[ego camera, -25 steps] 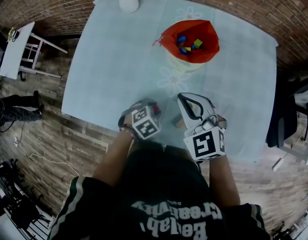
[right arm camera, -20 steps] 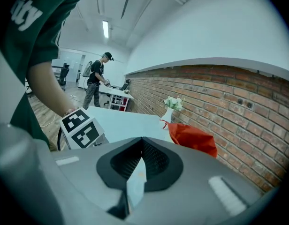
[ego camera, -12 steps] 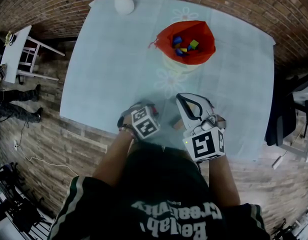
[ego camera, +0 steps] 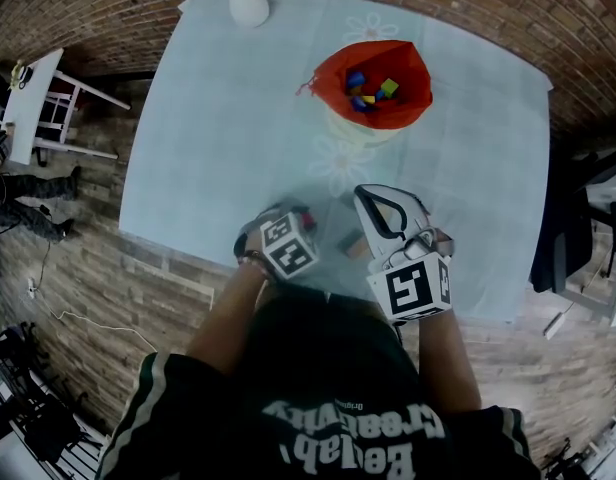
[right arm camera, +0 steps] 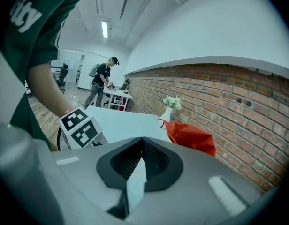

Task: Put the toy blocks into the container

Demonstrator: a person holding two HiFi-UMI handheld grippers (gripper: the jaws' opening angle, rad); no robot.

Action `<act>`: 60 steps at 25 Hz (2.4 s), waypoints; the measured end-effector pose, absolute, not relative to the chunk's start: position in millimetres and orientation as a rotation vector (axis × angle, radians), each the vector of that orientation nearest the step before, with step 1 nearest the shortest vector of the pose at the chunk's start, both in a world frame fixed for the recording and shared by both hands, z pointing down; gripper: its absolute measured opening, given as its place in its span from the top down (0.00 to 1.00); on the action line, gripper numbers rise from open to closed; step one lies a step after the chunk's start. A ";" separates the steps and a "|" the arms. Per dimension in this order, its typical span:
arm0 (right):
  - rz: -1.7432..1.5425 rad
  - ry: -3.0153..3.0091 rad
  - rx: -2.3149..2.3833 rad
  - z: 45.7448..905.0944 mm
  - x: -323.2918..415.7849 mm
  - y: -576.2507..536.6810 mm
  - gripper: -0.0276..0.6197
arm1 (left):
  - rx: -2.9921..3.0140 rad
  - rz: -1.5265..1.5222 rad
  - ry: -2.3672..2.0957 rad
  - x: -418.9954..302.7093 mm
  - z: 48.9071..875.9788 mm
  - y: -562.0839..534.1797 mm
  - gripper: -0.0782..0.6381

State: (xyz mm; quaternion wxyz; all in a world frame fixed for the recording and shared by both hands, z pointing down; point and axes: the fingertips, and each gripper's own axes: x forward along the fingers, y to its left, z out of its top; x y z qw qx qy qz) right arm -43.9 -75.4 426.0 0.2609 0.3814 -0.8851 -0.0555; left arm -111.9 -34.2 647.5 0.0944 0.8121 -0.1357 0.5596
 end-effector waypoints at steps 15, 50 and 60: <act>-0.149 -2.425 1.034 417.3 -32.4 -74.4 0.95 | 2.682 1.381 -0.645 -68.9 536.8 -76.6 0.69; -0.413 -2.433 1.163 329.5 -7.5 -37.8 0.95 | 2.967 1.003 -1.053 -48.2 361.4 -47.5 0.69; -0.409 -2.382 1.228 321.6 4.5 -60.3 0.95 | 3.019 1.006 -0.978 -37.1 354.3 -73.4 0.69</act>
